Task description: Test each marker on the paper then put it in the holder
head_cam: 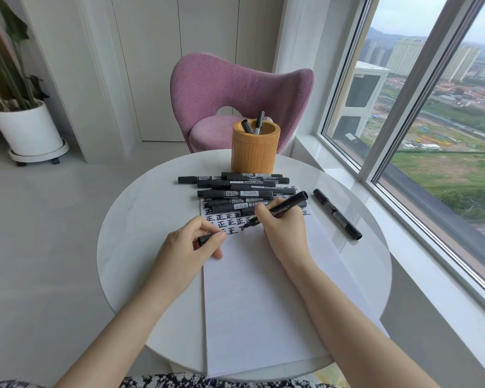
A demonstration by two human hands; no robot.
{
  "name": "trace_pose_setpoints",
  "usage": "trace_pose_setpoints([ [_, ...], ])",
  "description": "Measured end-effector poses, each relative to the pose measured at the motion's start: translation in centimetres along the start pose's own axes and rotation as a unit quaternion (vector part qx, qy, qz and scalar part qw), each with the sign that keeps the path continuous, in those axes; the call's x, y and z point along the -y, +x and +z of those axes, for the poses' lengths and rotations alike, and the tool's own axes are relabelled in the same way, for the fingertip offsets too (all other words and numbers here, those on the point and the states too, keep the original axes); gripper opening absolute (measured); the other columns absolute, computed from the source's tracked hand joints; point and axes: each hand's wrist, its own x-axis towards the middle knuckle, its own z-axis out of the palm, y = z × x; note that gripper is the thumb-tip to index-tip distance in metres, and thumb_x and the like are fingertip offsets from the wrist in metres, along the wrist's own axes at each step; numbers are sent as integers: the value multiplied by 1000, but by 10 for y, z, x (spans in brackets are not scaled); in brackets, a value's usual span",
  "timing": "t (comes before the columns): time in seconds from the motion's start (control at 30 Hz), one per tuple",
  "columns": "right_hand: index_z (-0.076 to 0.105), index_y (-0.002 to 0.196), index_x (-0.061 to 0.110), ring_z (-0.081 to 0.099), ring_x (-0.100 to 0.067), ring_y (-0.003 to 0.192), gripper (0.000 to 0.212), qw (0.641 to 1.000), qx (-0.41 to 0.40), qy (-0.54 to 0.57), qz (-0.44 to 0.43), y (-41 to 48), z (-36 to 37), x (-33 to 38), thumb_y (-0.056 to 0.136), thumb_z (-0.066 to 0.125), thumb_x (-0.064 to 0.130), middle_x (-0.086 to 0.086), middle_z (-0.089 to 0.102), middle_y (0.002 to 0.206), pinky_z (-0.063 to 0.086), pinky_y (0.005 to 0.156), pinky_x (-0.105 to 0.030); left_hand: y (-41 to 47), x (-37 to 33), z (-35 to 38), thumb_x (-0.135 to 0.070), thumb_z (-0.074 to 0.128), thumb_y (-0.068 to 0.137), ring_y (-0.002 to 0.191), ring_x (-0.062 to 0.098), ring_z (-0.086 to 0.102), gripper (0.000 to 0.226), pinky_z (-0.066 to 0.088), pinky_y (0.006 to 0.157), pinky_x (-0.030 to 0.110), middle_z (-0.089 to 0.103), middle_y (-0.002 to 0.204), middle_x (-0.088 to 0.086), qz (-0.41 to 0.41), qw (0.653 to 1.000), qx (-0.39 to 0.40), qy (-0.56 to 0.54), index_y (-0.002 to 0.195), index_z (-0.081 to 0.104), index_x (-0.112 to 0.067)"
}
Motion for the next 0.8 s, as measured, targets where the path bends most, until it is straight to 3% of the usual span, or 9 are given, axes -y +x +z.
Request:
trace_pose_setpoints([
  [0.33,41,62,13,30,-9,50,31,1000,20,-1,4,0,1,-1,87,61,16,3,37,53,27,46,-19,1,0,1,-26,61,89,59,16,50,11,33,53,19,69,65,-5,-3,1000,1,-2,80,58,-19],
  [0.53,40,62,15,30,-10,53,31,1000,20,-3,6,-1,3,0,85,59,14,1,38,55,27,48,-22,2,-1,0,-25,61,89,51,8,45,12,33,51,17,69,65,-5,0,1000,1,2,80,58,-18],
  [0.73,41,65,12,27,-11,54,25,1000,24,-1,8,-2,1,3,83,57,10,-2,34,58,24,47,-22,1,0,0,-26,61,89,62,21,53,11,36,57,22,68,65,-6,-5,1000,1,1,80,58,-19],
  [0.8,39,65,11,24,-11,53,26,1000,23,-7,9,-2,1,3,83,57,9,0,32,56,22,46,-22,1,0,0,-27,61,88,60,18,50,11,36,59,24,68,65,-6,-8,1000,3,0,80,59,-20],
])
